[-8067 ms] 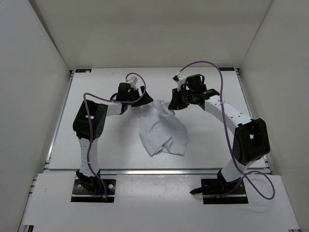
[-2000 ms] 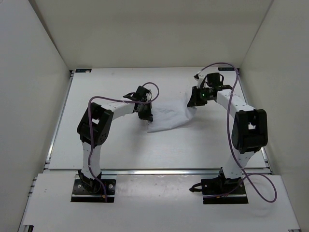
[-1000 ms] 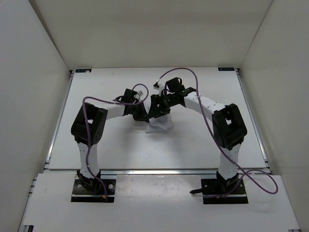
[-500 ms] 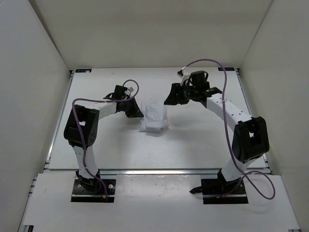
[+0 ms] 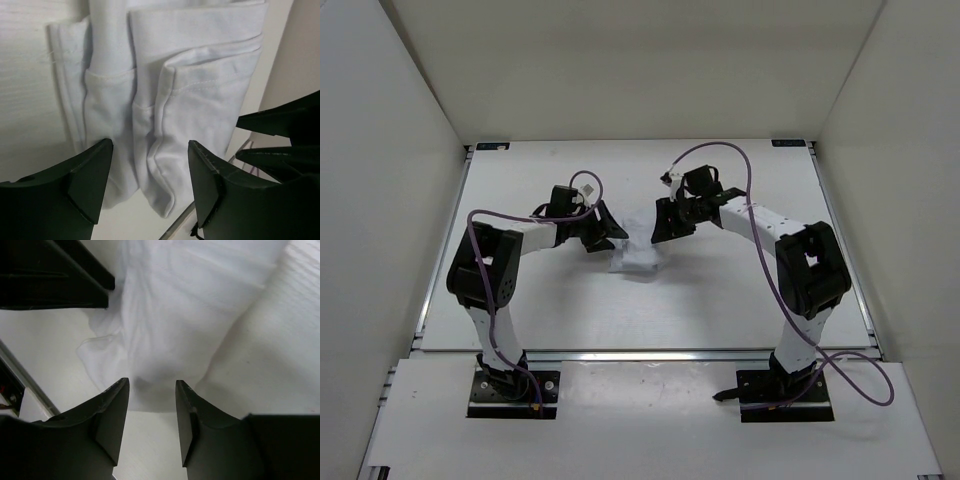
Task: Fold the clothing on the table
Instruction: Fold the skirt
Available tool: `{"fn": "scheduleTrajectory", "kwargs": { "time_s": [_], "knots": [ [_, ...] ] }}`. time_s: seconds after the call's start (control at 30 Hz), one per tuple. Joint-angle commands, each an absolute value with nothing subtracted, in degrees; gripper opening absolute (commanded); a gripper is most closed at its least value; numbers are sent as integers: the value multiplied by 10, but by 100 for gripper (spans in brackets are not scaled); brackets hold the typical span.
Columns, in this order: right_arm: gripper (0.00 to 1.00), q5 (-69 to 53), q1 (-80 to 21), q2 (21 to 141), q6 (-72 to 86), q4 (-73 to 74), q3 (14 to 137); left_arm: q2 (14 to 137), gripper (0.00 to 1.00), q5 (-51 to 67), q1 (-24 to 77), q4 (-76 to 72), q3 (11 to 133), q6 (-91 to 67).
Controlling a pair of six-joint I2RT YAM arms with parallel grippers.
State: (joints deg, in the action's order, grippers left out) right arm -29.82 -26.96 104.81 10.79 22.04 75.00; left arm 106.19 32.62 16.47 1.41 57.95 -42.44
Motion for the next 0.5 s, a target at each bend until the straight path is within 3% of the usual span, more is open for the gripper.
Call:
{"fn": "scheduleTrajectory", "kwargs": {
  "time_s": [0.0, 0.13, 0.33, 0.47],
  "knots": [
    [38, -285, -258, 1051, 84, 231, 780, 1079, 73, 371, 177, -76, 578, -460],
    [32, -290, -254, 1059, 80, 233, 776, 1099, 73, 376, 191, -130, 572, -488],
    [30, -304, -258, 1076, 84, 225, 775, 1118, 71, 344, 201, -112, 580, -486],
    [30, -309, -258, 1079, 89, 218, 771, 1116, 53, 337, 200, -170, 546, -529]
  ]
}}
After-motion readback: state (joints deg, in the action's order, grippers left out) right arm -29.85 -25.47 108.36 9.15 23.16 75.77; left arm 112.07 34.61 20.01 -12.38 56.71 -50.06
